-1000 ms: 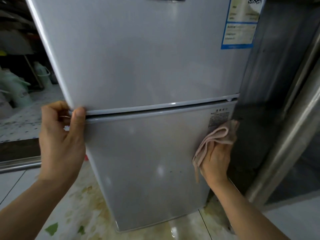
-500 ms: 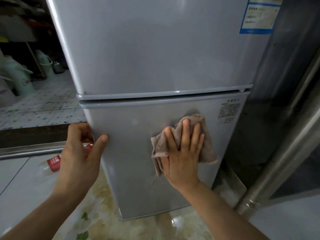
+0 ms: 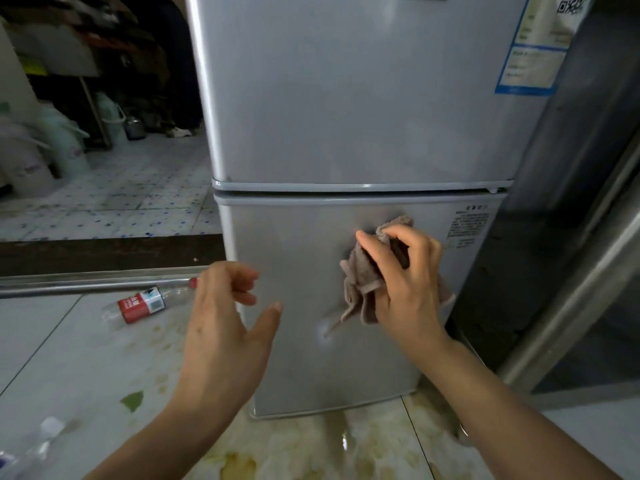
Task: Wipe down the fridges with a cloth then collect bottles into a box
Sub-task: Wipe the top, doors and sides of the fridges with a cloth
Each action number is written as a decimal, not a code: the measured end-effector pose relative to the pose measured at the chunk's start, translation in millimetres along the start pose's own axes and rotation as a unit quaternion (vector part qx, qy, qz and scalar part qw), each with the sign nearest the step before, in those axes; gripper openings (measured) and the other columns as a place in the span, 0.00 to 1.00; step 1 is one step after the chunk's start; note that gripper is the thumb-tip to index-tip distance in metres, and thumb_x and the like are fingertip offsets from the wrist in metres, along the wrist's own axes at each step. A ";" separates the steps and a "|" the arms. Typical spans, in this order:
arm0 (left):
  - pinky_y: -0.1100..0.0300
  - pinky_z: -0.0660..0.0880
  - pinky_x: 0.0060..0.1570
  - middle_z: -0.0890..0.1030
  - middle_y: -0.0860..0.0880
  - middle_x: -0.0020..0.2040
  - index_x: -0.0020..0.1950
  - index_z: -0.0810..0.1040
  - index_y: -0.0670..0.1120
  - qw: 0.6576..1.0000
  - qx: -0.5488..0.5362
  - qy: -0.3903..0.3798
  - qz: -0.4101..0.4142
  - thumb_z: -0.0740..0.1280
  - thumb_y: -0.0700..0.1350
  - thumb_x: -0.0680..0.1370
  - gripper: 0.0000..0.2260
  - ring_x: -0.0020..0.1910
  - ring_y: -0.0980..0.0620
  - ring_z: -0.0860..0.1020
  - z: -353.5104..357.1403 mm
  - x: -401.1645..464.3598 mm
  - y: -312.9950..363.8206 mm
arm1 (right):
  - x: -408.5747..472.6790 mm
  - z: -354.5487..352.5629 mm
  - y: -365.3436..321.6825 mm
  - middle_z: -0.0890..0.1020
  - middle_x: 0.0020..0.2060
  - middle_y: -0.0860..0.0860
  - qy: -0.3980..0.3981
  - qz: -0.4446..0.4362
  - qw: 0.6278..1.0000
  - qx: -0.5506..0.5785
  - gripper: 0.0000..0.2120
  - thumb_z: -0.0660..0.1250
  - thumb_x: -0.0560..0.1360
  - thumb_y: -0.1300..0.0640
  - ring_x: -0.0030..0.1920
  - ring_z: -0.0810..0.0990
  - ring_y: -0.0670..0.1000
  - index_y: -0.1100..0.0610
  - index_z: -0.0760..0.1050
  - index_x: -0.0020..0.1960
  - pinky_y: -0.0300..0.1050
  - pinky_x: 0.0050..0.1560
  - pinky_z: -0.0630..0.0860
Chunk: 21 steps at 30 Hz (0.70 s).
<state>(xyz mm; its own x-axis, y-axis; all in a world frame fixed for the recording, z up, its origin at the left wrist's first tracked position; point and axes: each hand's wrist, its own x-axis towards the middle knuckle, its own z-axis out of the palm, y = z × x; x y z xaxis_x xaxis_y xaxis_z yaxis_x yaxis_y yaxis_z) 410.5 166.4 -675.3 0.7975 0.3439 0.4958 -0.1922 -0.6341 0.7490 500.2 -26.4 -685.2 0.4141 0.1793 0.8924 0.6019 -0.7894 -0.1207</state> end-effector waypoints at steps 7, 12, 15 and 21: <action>0.82 0.64 0.49 0.74 0.62 0.56 0.60 0.69 0.55 0.992 -0.055 -0.112 0.033 0.72 0.52 0.68 0.23 0.55 0.70 0.71 -16.0 4.5 44.0 | 24.4 -45.8 -42.3 0.73 0.55 0.53 -0.089 0.047 0.976 0.191 0.36 0.67 0.64 0.77 0.55 0.71 0.41 0.58 0.66 0.70 0.27 0.59 0.66; 0.59 0.75 0.39 0.81 0.52 0.37 0.46 0.76 0.44 0.959 -0.162 -0.218 -0.086 0.76 0.52 0.64 0.18 0.37 0.54 0.78 -27.9 14.9 61.9 | 21.0 -56.7 -75.1 0.74 0.59 0.49 -0.172 0.024 0.946 0.273 0.43 0.69 0.64 0.72 0.53 0.75 0.44 0.45 0.58 0.71 0.35 0.55 0.73; 0.59 0.72 0.31 0.80 0.44 0.33 0.39 0.73 0.44 0.947 -0.167 -0.232 -0.149 0.76 0.50 0.64 0.16 0.33 0.51 0.76 -34.9 13.5 57.1 | 9.5 -57.6 -82.7 0.73 0.60 0.46 -0.182 0.066 0.928 0.319 0.38 0.72 0.65 0.70 0.54 0.76 0.41 0.44 0.62 0.67 0.31 0.54 0.74; 0.50 0.76 0.40 0.83 0.40 0.37 0.38 0.73 0.44 0.969 -0.058 -0.199 -0.135 0.72 0.48 0.72 0.11 0.35 0.45 0.79 -33.3 7.0 47.3 | -19.1 -56.5 -80.3 0.75 0.56 0.42 -0.267 0.217 0.879 0.331 0.26 0.76 0.63 0.47 0.58 0.74 0.37 0.41 0.67 0.55 0.31 0.57 0.71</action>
<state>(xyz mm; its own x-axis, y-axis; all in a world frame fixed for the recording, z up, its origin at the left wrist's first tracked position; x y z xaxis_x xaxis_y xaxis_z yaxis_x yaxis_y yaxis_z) 387.9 161.9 -621.7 0.9806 0.1776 0.0830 0.0100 -0.4681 0.8836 405.3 0.4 -668.0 0.8572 0.3360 0.3904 0.5010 -0.3680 -0.7833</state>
